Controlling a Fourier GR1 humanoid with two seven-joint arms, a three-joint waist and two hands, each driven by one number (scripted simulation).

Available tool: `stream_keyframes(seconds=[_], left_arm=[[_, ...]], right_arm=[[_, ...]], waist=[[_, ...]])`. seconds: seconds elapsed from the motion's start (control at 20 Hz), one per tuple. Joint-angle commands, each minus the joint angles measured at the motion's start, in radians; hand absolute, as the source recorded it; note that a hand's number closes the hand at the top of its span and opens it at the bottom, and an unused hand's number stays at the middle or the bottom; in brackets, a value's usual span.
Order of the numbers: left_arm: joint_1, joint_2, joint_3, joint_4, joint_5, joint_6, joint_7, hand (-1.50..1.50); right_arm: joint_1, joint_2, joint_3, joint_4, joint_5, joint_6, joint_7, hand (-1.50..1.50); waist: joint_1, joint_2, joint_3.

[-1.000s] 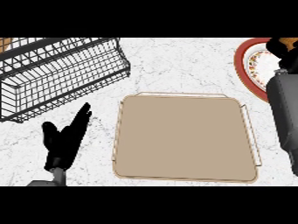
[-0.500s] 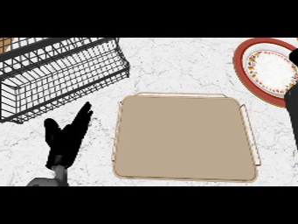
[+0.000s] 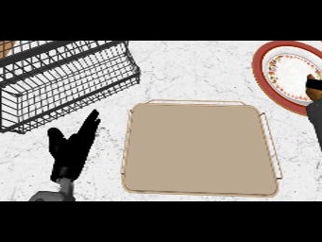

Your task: Pick the croissant from the tray and place it in the plate

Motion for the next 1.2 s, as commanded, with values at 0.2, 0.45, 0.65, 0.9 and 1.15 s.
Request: stream_keyframes(seconds=[0.2,0.45,0.65,0.9,1.15], left_arm=[[0.054,0.008,-0.004,0.015,0.004,-0.027,-0.029,0.0],[0.04,0.009,0.007,0.018,0.014,-0.025,0.005,0.0],[0.066,0.028,0.04,0.047,0.037,-0.057,-0.049,0.0],[0.061,-0.011,0.004,0.002,-0.012,0.01,-0.004,0.0],[0.041,-0.016,0.013,0.01,-0.01,0.009,0.011,0.0]], right_arm=[[0.011,0.019,-0.041,-0.099,-0.254,-0.11,-0.353,-1.5],[0.051,0.056,-0.065,-0.22,-0.44,-0.178,-0.508,-1.5],[0.11,0.109,-0.056,-0.344,-0.661,-0.095,-0.652,-1.5],[0.259,0.245,0.013,-0.568,-0.887,0.06,-0.837,-1.5],[0.376,0.349,0.077,-0.667,-0.971,0.139,-0.928,-1.5]], waist=[[0.005,0.001,-0.001],[-0.013,-0.005,-0.003],[-0.025,-0.01,-0.005],[-0.051,-0.023,-0.009],[-0.052,-0.024,-0.011]])
